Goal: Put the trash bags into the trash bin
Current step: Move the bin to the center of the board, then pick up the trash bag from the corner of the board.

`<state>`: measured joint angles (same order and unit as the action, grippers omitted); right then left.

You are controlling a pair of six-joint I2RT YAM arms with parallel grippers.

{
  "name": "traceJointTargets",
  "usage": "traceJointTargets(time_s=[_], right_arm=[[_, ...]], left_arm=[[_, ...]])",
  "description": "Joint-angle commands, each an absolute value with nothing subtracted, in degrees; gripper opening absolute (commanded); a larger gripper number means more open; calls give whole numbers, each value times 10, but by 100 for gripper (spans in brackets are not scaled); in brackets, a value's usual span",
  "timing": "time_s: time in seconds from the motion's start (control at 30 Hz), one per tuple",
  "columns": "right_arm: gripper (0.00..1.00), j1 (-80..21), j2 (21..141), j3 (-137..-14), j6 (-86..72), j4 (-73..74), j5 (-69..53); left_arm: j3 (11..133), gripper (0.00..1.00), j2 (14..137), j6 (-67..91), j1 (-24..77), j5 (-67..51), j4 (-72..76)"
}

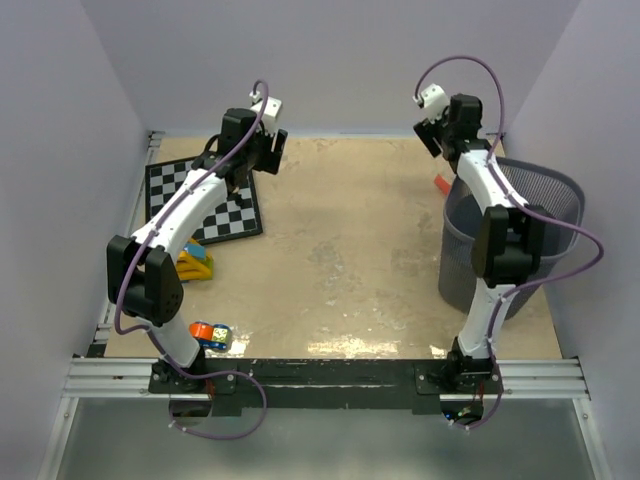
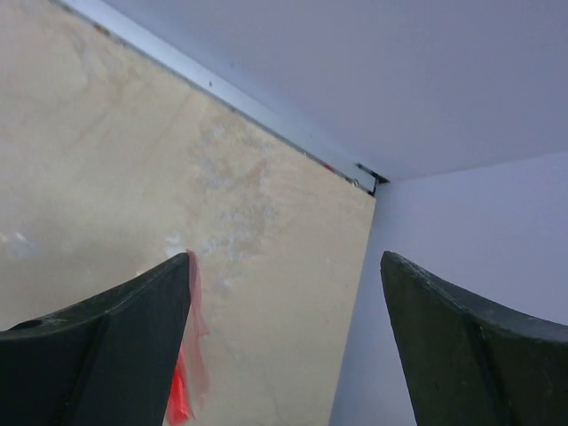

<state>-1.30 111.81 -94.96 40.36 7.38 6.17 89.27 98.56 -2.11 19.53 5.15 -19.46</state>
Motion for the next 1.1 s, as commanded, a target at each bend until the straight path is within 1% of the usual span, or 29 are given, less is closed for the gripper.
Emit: traceJointTargets(time_s=[0.0, 0.07, 0.2, 0.3, 0.37, 0.43, 0.47, 0.57, 0.7, 0.77, 0.87, 1.0, 1.07], right_arm=[[86, -72, 1165, -1112, 287, 160, 81], [85, -119, 1138, -1113, 259, 194, 50], [88, -205, 1058, -1021, 244, 177, 46], [88, -220, 1045, -983, 229, 177, 57], [89, -219, 1063, -968, 213, 171, 89], [92, -214, 1096, -960, 179, 150, 155], [94, -209, 1115, -966, 152, 144, 190], [96, -205, 1164, -995, 128, 139, 228], [96, -200, 1237, -1034, 189, 147, 299], [94, -193, 1255, -1037, 234, 145, 324], [93, -180, 1267, -1033, 301, 129, 374], [92, -141, 1274, -1064, 322, 136, 400], [92, -126, 1292, -1085, 328, 164, 413]], left_arm=[[891, 73, 969, -21, 193, 56, -185], [886, 73, 964, -22, 193, 56, -179], [864, 73, 955, -18, 192, 62, -165], [846, 73, 947, -18, 192, 62, -162], [839, 73, 940, -15, 192, 56, -162], [831, 73, 934, -10, 192, 48, -163], [826, 73, 932, -6, 192, 44, -163], [812, 73, 926, -5, 192, 36, -163], [797, 73, 919, 13, 191, 33, -165], [790, 72, 915, 17, 190, 33, -163], [767, 72, 902, 23, 184, 30, -146], [738, 72, 887, 35, 172, 20, -125], [727, 72, 880, 40, 170, 20, -120]])
